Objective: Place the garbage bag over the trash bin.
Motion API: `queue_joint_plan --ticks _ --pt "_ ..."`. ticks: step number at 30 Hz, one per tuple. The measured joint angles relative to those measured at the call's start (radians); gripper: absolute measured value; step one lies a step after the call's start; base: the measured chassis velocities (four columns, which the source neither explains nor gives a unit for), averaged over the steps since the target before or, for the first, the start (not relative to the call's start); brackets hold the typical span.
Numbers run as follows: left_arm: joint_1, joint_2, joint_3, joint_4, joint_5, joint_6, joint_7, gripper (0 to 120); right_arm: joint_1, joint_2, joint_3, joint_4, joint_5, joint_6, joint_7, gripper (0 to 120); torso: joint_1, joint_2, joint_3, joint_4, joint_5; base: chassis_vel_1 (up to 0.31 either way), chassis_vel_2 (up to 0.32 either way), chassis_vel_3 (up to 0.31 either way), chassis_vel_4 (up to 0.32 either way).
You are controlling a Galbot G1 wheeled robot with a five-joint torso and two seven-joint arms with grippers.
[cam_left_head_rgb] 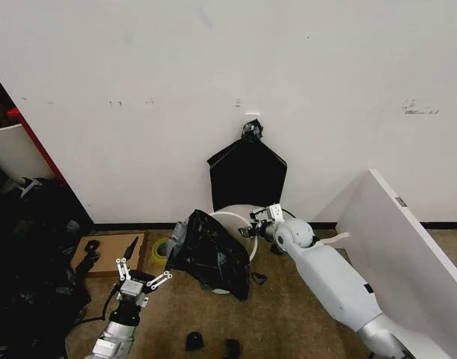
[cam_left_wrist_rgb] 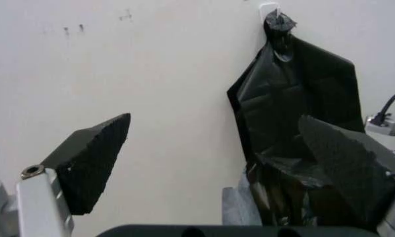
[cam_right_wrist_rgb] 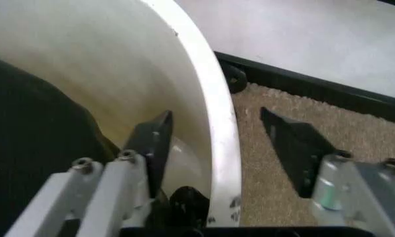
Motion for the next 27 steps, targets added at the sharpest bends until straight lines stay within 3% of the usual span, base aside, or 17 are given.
queue_joint_plan --ticks 6,8,12,14,15,16,18,21,24,27 --pt "0.011 -0.01 0.003 -0.013 0.031 0.003 -0.024 100 -0.07 -0.043 -0.007 0.07 0.133 0.051 0.176 22 0.0 0.0 0.0 0.0 0.0 0.0 0.0 0.0 0.0" --pt "0.011 -0.012 0.005 -0.013 0.033 0.003 -0.025 100 -0.076 -0.046 -0.007 0.075 0.141 0.055 0.186 20 0.0 0.0 0.0 0.0 -0.0001 0.0 0.0 0.0 0.0" --pt "0.007 -0.023 0.033 -0.012 0.049 0.014 -0.041 100 -0.196 -0.097 0.004 0.202 0.276 0.129 0.363 2 0.0 0.0 0.0 -0.0002 0.0001 0.0 0.0 0.0 0.0" --pt "0.006 -0.024 0.036 -0.012 0.05 0.015 -0.042 100 -0.205 -0.099 0.005 0.213 0.288 0.134 0.379 1 0.0 0.0 0.0 -0.0001 0.0002 0.0 0.0 0.0 0.0" --pt "0.003 -0.026 0.045 -0.012 0.055 0.022 -0.048 100 -0.256 -0.111 0.009 0.282 0.364 0.172 0.487 0 0.0 0.0 0.0 -0.0003 -0.0001 0.0 0.0 0.0 0.0" --pt "0.002 -0.026 0.047 -0.012 0.055 0.022 -0.048 100 -0.262 -0.112 0.01 0.291 0.373 0.177 0.5 0 0.0 0.0 0.0 -0.0003 -0.0001 0.0 0.0 0.0 0.0" --pt "-0.007 -0.029 0.062 -0.012 0.06 0.032 -0.055 100 -0.34 -0.12 0.021 0.408 0.46 0.259 0.654 0 0.0 0.0 0.0 -0.0002 0.0 0.0 0.0 0.0 0.0" --pt "-0.014 -0.03 0.07 -0.011 0.063 0.035 -0.057 100 -0.388 -0.121 0.034 0.481 0.493 0.313 0.728 0 0.0 0.0 0.0 -0.0003 -0.0004 0.0 0.0 0.0 0.0" --pt "-0.024 -0.038 0.084 -0.006 0.067 0.037 -0.063 100 -0.488 -0.096 0.051 0.608 0.524 0.412 0.865 0 0.0 0.0 0.0 -0.0001 -0.0002 0.0 0.0 0.0 0.0" --pt "-0.024 -0.044 0.09 -0.005 0.071 0.037 -0.069 100 -0.536 -0.06 0.058 0.647 0.526 0.467 0.93 0 0.0 0.0 0.0 -0.0002 -0.0004 0.0 0.0 0.0 0.0"
